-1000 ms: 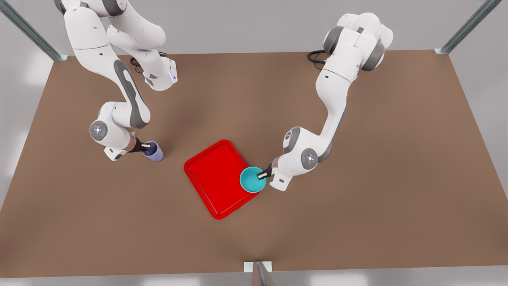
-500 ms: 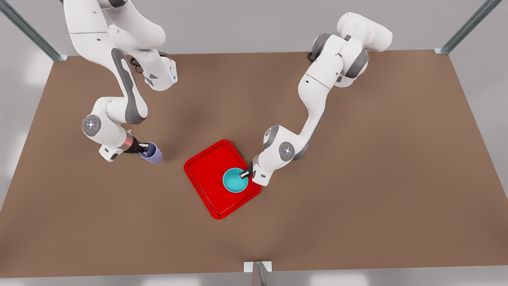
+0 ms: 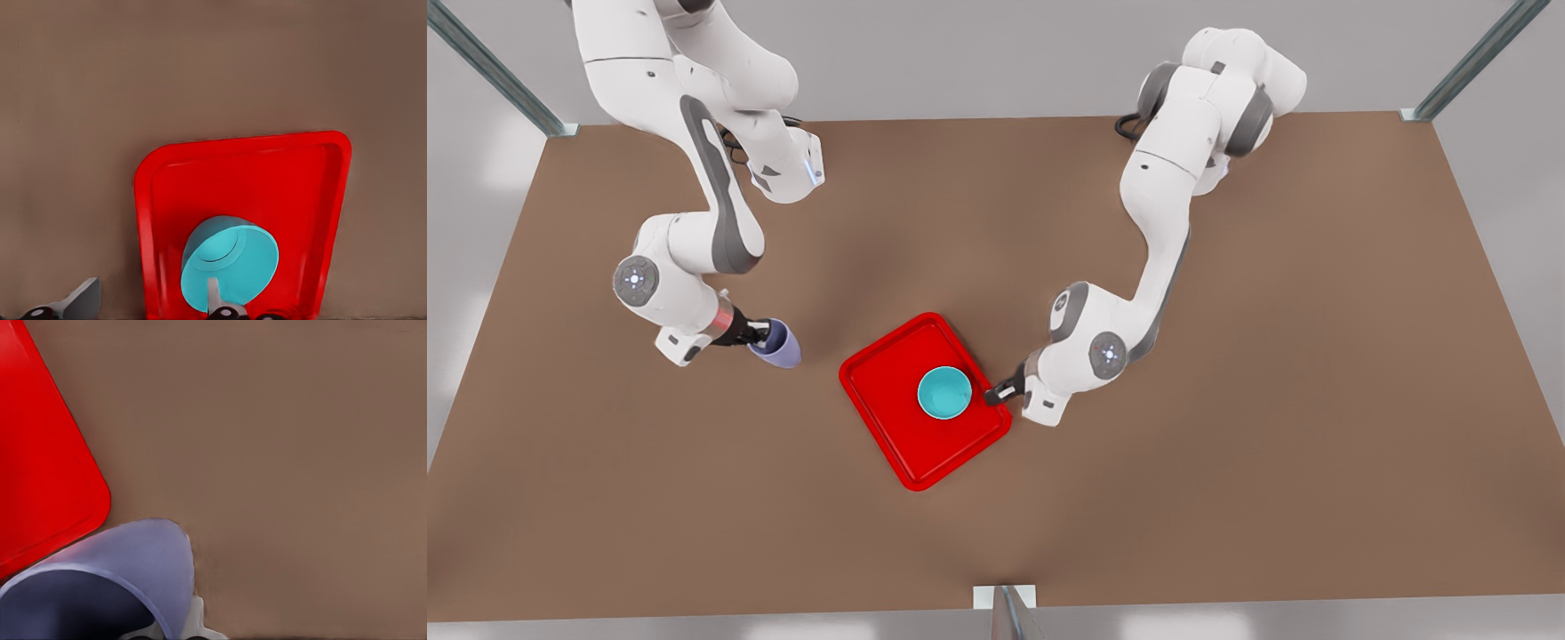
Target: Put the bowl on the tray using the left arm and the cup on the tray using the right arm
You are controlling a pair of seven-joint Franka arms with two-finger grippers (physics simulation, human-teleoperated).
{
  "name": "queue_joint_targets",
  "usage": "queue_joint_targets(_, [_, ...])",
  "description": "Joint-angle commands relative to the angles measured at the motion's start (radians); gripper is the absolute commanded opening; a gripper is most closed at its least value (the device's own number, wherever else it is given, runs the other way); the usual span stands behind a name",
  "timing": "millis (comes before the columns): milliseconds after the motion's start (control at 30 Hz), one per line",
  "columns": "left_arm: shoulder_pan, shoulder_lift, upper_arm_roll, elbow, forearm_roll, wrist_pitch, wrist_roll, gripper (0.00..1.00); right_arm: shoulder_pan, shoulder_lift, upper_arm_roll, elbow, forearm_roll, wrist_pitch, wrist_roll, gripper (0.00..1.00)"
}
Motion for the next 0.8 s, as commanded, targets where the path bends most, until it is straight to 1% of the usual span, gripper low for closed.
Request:
queue_joint_targets(0, [0.004, -0.022, 0.044, 0.000, 0.115, -0.067, 0.048, 1.00, -0.004, 0.004, 0.005, 0.017, -0.013, -0.011, 0.012, 0.21])
queue_joint_targets(67, [0.004, -0.072, 0.300, 0.003, 0.127, -0.316, 0.393, 1.00, 0.039, 0.005, 0.017, 0.026, -0.013, -0.002, 0.076, 0.21])
queue_joint_targets(100, [0.002, -0.102, 0.362, 0.002, 0.222, -0.385, 0.540, 1.00, 0.066, 0.007, 0.018, 0.026, -0.013, 0.003, 0.110, 0.21])
queue_joint_targets(133, [0.002, -0.131, 0.397, 0.002, 0.294, -0.423, 0.614, 1.00, 0.102, 0.007, 0.020, 0.026, -0.013, 0.006, 0.150, 0.21])
queue_joint_targets(167, [0.008, -0.212, 0.405, -0.006, 0.377, -0.449, 0.640, 1.00, 0.140, 0.028, 0.022, 0.026, -0.013, 0.037, 0.179, 0.21])
queue_joint_targets(200, [0.071, -0.280, 0.316, -0.011, 0.477, -0.468, 0.633, 1.00, 0.157, 0.058, 0.025, 0.024, -0.013, 0.078, 0.202, 0.21])
queue_joint_targets(233, [0.181, -0.343, 0.179, -0.011, 0.575, -0.474, 0.628, 1.00, 0.189, 0.073, 0.025, 0.024, -0.013, 0.116, 0.259, 0.21])
queue_joint_targets(300, [0.393, -0.380, -0.055, -0.009, 0.673, -0.474, 0.594, 1.00, 0.215, 0.094, 0.025, 0.026, -0.013, 0.153, 0.300, 0.21])
queue_joint_targets(333, [0.422, -0.380, -0.096, -0.006, 0.693, -0.472, 0.593, 1.00, 0.217, 0.096, 0.026, 0.024, -0.013, 0.156, 0.302, 0.21])
queue_joint_targets(400, [0.438, -0.380, -0.100, -0.005, 0.692, -0.468, 0.596, 1.00, 0.292, 0.140, 0.025, 0.023, 0.015, 0.222, 0.340, 0.21])
queue_joint_targets(500, [0.438, -0.375, -0.096, 0.003, 0.692, -0.471, 0.611, 1.00, 0.325, 0.173, 0.023, 0.014, 0.013, 0.232, 0.339, 0.21])
queue_joint_targets(600, [0.438, -0.368, -0.096, 0.003, 0.690, -0.471, 0.611, 1.00, 0.323, 0.186, 0.014, 0.032, 0.007, 0.222, 0.328, 0.21])
queue_joint_targets(767, [0.438, -0.374, -0.094, 0.003, 0.692, -0.472, 0.616, 1.00, 0.332, 0.266, 0.002, 0.081, 0.013, 0.233, 0.348, 0.21])
